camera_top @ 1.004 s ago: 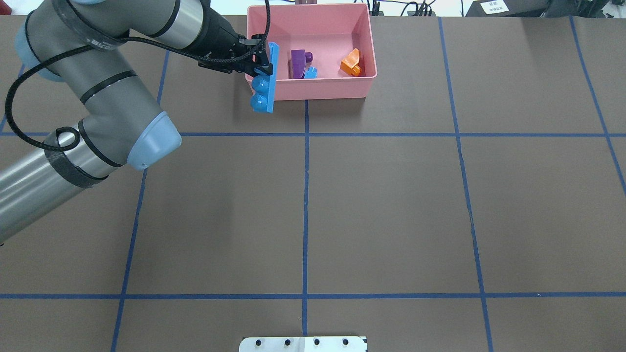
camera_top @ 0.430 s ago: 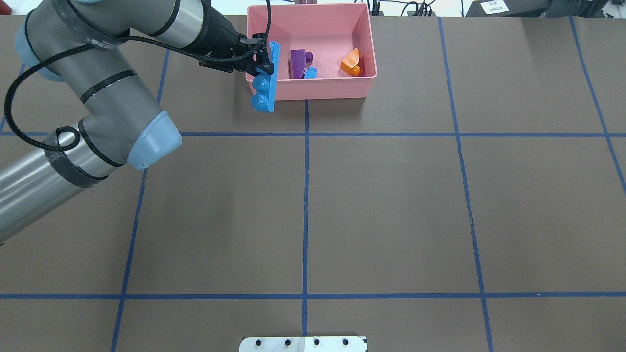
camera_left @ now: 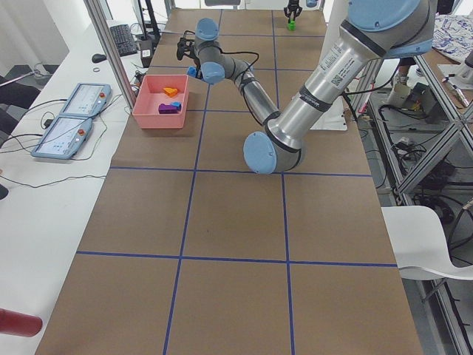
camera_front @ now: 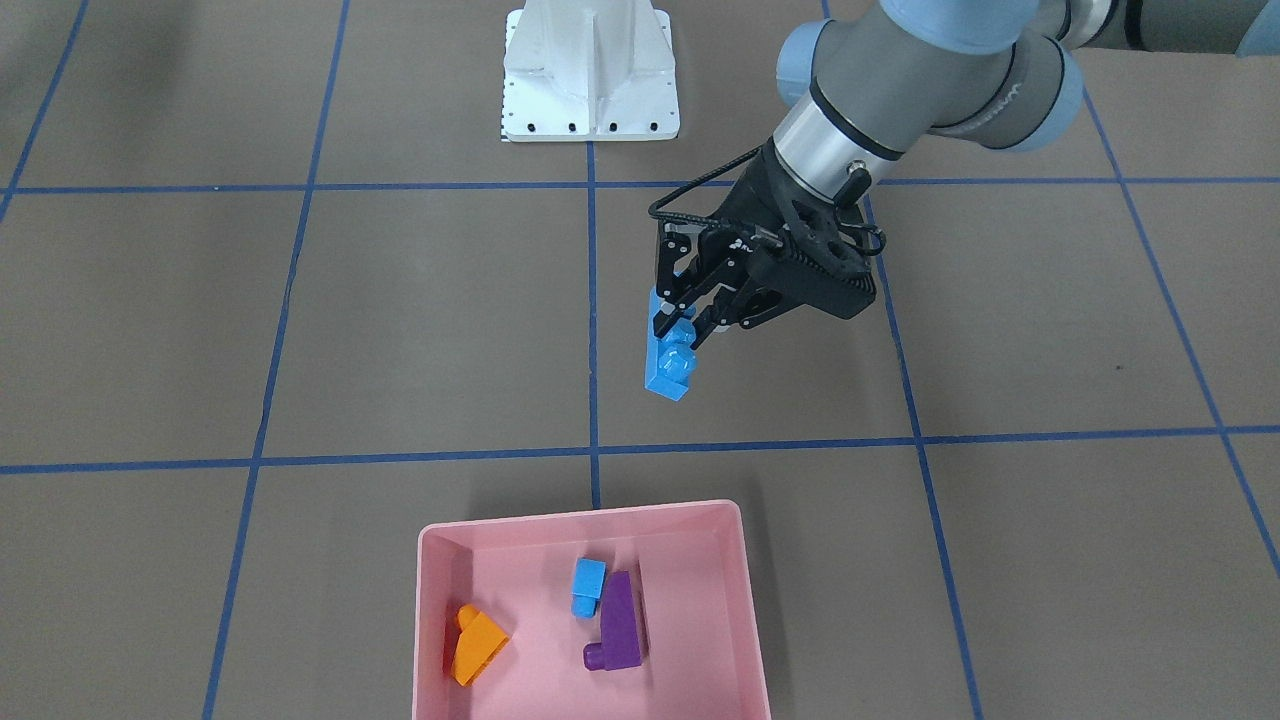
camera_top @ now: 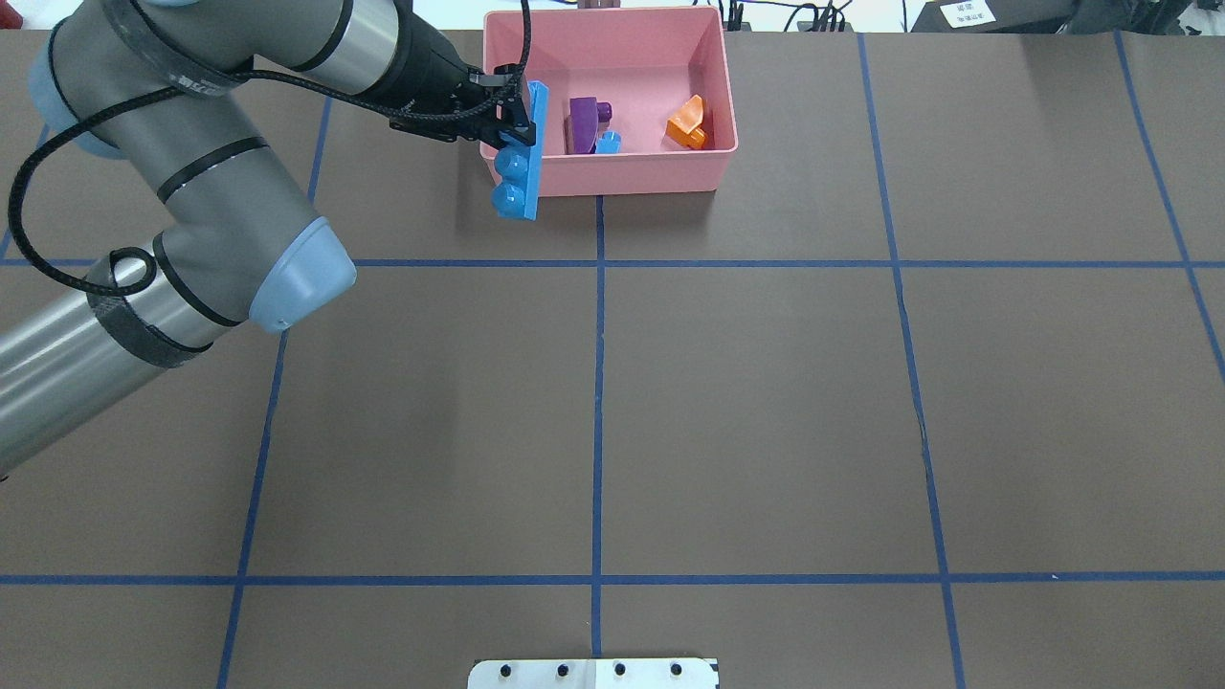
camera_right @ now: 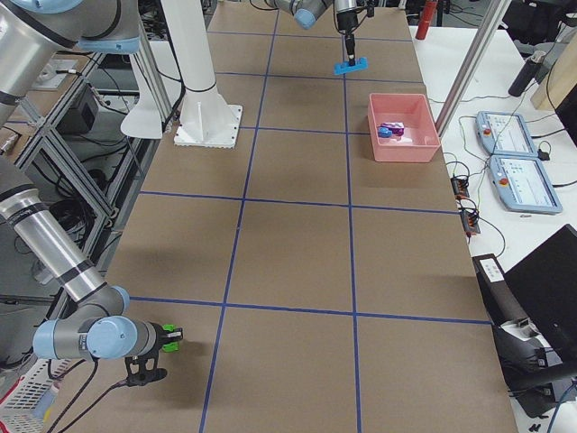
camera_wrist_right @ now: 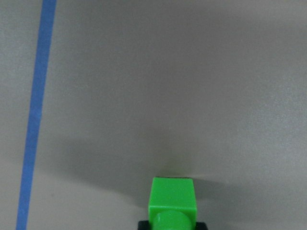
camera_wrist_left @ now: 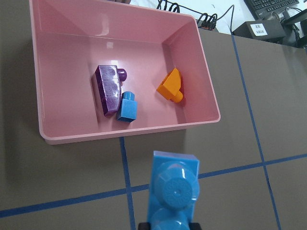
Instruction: Put all blocks into box
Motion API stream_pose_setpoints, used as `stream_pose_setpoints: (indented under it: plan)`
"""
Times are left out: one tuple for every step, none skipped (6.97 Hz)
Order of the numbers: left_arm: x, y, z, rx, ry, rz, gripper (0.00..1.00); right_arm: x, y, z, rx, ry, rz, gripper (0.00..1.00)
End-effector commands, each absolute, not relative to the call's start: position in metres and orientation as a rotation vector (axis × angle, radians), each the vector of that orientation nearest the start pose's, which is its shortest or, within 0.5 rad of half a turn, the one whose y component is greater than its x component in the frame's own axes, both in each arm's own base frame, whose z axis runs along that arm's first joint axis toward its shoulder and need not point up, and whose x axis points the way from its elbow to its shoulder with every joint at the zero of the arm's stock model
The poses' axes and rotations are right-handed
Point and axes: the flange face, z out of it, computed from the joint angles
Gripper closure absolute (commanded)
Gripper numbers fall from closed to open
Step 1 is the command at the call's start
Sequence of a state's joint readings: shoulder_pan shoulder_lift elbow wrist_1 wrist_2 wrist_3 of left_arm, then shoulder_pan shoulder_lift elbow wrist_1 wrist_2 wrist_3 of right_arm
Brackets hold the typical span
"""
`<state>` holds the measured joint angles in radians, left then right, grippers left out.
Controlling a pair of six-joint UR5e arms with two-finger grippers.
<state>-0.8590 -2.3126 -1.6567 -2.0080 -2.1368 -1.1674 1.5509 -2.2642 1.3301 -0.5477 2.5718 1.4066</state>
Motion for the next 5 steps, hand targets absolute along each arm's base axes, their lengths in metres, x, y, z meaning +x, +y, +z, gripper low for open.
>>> stream_pose_setpoints:
  plan:
    - [0.372, -0.554, 0.114, 0.332, 1.274, -0.029, 1.0, 0.048, -0.076, 0.837, -0.617, -0.886, 1.209, 1.0]
    - [0.374, -0.553, 0.113, 0.33, 1.276, -0.027, 1.0, 0.048, -0.082, 0.829, -0.597, -0.896, 1.203, 1.0]
    - [0.38, -0.557, 0.109, 0.33, 1.273, -0.031, 1.0, 0.049, -0.087, 0.818, -0.57, -0.908, 1.203, 1.0]
    - [0.392, -0.571, 0.106, 0.349, 1.247, -0.063, 1.0, 0.053, -0.1, 0.809, -0.528, -0.936, 1.215, 1.0]
    - [0.416, -0.586, 0.099, 0.33, 1.23, -0.07, 1.0, 0.058, -0.108, 0.798, -0.474, -0.957, 1.239, 1.0]
